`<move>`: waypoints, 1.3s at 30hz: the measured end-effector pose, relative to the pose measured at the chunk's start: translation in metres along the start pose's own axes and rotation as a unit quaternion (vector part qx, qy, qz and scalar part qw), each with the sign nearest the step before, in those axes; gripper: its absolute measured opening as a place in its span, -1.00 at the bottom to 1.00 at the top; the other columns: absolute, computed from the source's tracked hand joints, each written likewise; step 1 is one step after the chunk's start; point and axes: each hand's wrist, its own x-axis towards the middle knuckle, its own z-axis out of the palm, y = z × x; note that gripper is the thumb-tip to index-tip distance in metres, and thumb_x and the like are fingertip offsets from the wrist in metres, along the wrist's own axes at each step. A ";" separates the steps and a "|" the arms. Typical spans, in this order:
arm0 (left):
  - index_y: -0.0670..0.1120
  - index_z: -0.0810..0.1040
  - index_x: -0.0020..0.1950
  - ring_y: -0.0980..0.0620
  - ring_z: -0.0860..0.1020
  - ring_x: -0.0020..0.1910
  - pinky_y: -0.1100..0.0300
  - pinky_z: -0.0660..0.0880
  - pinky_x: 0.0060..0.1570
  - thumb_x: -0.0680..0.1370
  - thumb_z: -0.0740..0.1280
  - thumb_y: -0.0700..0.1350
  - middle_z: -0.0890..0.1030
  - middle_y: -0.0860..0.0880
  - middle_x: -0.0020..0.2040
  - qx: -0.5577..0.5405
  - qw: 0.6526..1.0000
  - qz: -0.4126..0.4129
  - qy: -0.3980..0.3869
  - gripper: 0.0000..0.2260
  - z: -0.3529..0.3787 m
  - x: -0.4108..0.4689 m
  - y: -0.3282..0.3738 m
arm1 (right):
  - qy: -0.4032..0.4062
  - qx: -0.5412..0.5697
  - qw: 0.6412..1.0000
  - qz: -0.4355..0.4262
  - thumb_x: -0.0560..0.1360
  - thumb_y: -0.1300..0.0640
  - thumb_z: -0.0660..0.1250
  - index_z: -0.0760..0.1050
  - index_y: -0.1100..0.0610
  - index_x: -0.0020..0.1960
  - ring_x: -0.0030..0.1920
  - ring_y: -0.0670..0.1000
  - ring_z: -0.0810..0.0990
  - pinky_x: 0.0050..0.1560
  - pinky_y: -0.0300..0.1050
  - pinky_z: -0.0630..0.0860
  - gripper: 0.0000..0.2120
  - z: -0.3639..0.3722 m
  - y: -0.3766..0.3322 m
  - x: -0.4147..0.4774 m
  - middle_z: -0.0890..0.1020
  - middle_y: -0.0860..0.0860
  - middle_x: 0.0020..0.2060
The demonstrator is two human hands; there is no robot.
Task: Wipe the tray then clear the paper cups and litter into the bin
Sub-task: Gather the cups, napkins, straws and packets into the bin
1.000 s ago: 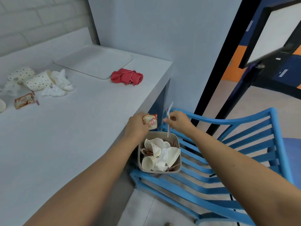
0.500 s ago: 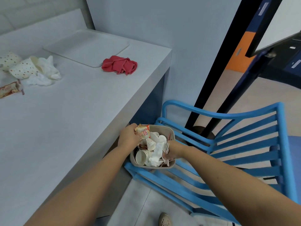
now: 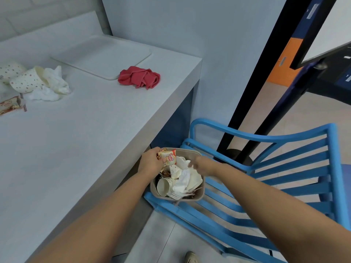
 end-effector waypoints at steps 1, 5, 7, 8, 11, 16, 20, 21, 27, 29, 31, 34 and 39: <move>-0.13 0.51 0.19 -0.01 0.57 0.12 0.14 0.51 0.08 0.53 0.34 -0.14 0.60 -0.07 0.14 -0.002 1.000 0.002 -0.001 -0.75 0.001 0.001 0.001 | 0.042 0.055 0.998 -0.010 0.57 0.33 0.08 0.40 0.15 0.36 0.26 0.09 0.45 0.20 -0.16 0.36 -0.61 -0.010 -0.004 0.002 0.48 0.11 0.28; -0.12 0.53 0.07 -0.02 0.57 0.04 0.21 0.47 -0.05 0.52 0.35 -0.18 0.60 -0.07 0.03 -0.019 0.999 0.034 -0.017 -0.86 0.006 0.005 0.009 | 0.068 0.284 0.955 -0.057 0.53 0.21 0.26 0.21 0.02 0.45 0.13 -0.04 0.42 0.10 -0.24 0.36 -0.48 -0.038 -0.024 0.001 0.43 -0.01 0.13; -0.13 0.51 0.03 -0.01 0.54 -0.05 0.28 0.37 -0.17 0.52 0.34 -0.21 0.58 -0.08 -0.03 -0.026 0.998 0.057 -0.024 -0.89 0.007 0.007 0.015 | 0.040 0.240 0.967 -0.078 0.52 0.24 0.30 0.20 0.03 0.46 0.08 -0.05 0.44 -0.02 -0.33 0.41 -0.43 -0.040 -0.032 0.003 0.41 -0.04 0.10; -0.14 0.50 0.07 0.02 0.52 -0.07 0.30 0.34 -0.18 0.52 0.33 -0.23 0.58 -0.08 -0.03 -0.031 0.997 0.063 -0.025 -0.86 0.008 0.007 0.018 | 0.046 0.214 0.972 -0.086 0.52 0.25 0.29 0.25 0.06 0.43 0.04 -0.05 0.45 -0.11 -0.36 0.42 -0.48 -0.038 -0.034 0.005 0.43 -0.04 0.06; -0.13 0.42 0.19 0.02 0.50 -0.02 0.26 0.36 -0.08 0.53 0.30 -0.27 0.54 -0.08 0.02 -0.060 0.996 0.057 -0.029 -0.74 0.008 0.008 0.025 | 0.110 0.159 0.976 -0.099 0.52 0.26 0.29 0.47 0.19 0.17 -0.11 -0.03 0.48 -0.15 -0.22 0.41 -0.77 -0.038 -0.033 0.012 0.50 -0.01 -0.11; -0.09 0.31 0.34 0.03 0.48 0.07 0.25 0.38 0.07 0.55 0.27 -0.28 0.47 -0.08 0.14 -0.076 0.997 0.023 -0.012 -0.62 0.004 0.011 0.026 | 0.200 0.026 0.979 -0.025 0.51 0.26 0.24 0.50 0.22 0.16 0.02 0.11 0.55 -0.02 -0.07 0.46 -0.77 -0.041 -0.016 0.022 0.60 0.13 0.04; -0.09 0.33 0.34 0.04 0.46 0.03 0.26 0.40 0.08 0.54 0.27 -0.29 0.47 -0.08 0.14 -0.072 0.997 0.016 0.006 -0.62 0.002 0.012 0.020 | 0.212 -0.036 0.976 0.026 0.54 0.29 0.20 0.44 0.20 0.24 0.09 0.15 0.55 -0.07 -0.10 0.44 -0.72 -0.031 -0.007 0.032 0.58 0.16 0.11; -0.10 0.33 0.33 0.07 0.45 0.00 0.28 0.40 0.05 0.54 0.27 -0.29 0.47 -0.08 0.11 -0.073 0.997 0.020 0.008 -0.62 0.001 0.012 0.019 | 0.203 -0.042 0.978 0.031 0.54 0.30 0.20 0.44 0.21 0.24 0.10 0.16 0.54 -0.04 -0.09 0.45 -0.72 -0.028 -0.004 0.035 0.57 0.17 0.12; -0.13 0.37 0.30 0.08 0.45 -0.13 0.36 0.37 -0.08 0.53 0.23 -0.32 0.46 -0.05 0.01 -0.086 0.995 0.046 0.034 -0.65 -0.005 0.012 0.020 | 0.149 -0.024 0.987 0.054 0.55 0.32 0.17 0.35 0.19 0.36 0.27 0.14 0.45 0.23 -0.04 0.44 -0.62 -0.013 0.006 0.046 0.47 0.15 0.28; -0.13 0.38 0.28 0.08 0.46 -0.14 0.43 0.37 -0.16 0.53 0.21 -0.33 0.46 -0.05 0.00 -0.094 0.993 0.056 0.045 -0.67 -0.009 0.011 0.023 | 0.149 -0.019 0.988 0.045 0.55 0.31 0.16 0.38 0.20 0.33 0.25 0.14 0.47 0.19 -0.06 0.44 -0.64 -0.020 0.002 0.047 0.48 0.15 0.26; -0.13 0.40 0.27 0.09 0.46 -0.14 0.45 0.39 -0.19 0.53 0.20 -0.34 0.47 -0.05 0.00 -0.097 0.991 0.067 0.057 -0.68 -0.012 0.011 0.027 | 0.150 -0.026 0.988 0.031 0.55 0.28 0.17 0.43 0.19 0.29 0.20 0.14 0.50 0.09 -0.10 0.45 -0.68 -0.029 -0.004 0.047 0.52 0.14 0.22; -0.13 0.42 0.24 0.10 0.47 -0.15 0.44 0.41 -0.16 0.53 0.22 -0.34 0.48 -0.03 -0.03 -0.109 0.988 0.080 0.072 -0.70 -0.015 0.007 0.032 | 0.154 -0.041 0.987 0.002 0.55 0.22 0.21 0.50 0.16 0.19 0.10 0.10 0.55 0.00 -0.13 0.46 -0.75 -0.043 -0.020 0.045 0.58 0.10 0.13; -0.07 0.47 0.12 0.10 0.50 -0.22 0.30 0.47 -0.14 0.55 0.27 -0.22 0.50 0.06 -0.14 -0.131 0.977 0.105 0.132 -0.84 -0.034 0.000 0.042 | 0.124 -0.071 0.986 -0.082 0.54 0.09 0.28 0.56 0.15 0.06 -0.07 0.04 0.55 -0.03 -0.10 0.50 -0.82 -0.082 -0.062 0.032 0.59 0.05 -0.02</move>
